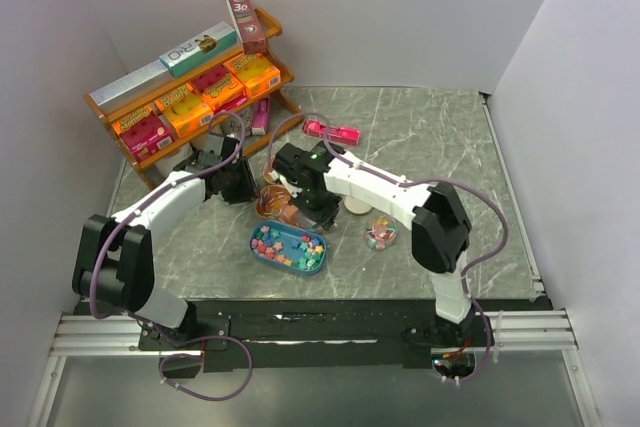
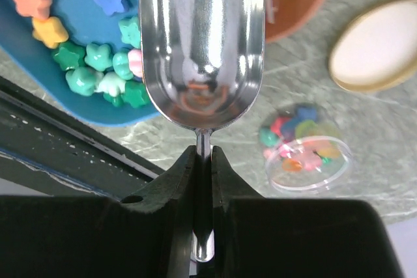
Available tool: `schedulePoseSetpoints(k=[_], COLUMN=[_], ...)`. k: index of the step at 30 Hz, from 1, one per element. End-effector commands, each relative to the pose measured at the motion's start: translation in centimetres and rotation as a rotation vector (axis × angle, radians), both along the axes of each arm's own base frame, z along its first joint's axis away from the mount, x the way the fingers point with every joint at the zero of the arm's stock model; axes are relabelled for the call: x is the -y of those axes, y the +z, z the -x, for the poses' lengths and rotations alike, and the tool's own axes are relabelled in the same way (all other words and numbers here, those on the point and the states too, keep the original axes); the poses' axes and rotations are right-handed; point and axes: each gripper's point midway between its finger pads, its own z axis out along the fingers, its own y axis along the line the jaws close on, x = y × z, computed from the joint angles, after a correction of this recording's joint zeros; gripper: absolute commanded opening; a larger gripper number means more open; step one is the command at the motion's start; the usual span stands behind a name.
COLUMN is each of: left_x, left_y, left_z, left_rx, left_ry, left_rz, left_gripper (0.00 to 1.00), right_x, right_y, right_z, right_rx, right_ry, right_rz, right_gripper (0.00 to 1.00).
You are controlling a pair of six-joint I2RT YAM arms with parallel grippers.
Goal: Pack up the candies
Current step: Scoop the fake candies from the storage box.
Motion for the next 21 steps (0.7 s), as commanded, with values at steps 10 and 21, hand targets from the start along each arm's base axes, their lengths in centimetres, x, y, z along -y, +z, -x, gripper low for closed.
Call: schedulePoseSetpoints(k=[10,21], left_x=[0.8,1.1], left_y=[-1.2,-2.6], left_z=[0.2,0.2], left_rx=[-0.022,-0.058], left_ry=[-0.031,-0.043], left_rz=[0.046,0.046], left_gripper=[0.32,0.25], right_x=[-1.5,-2.9], right_y=[-2.6,-4.1], right_z=[-1.8,-3.9], right_rx=[-0.130,-0.103], right_ry=[-0.029,-0.001], right_rz=[-0.030,-0.057], right_gripper=[0.00,0.00])
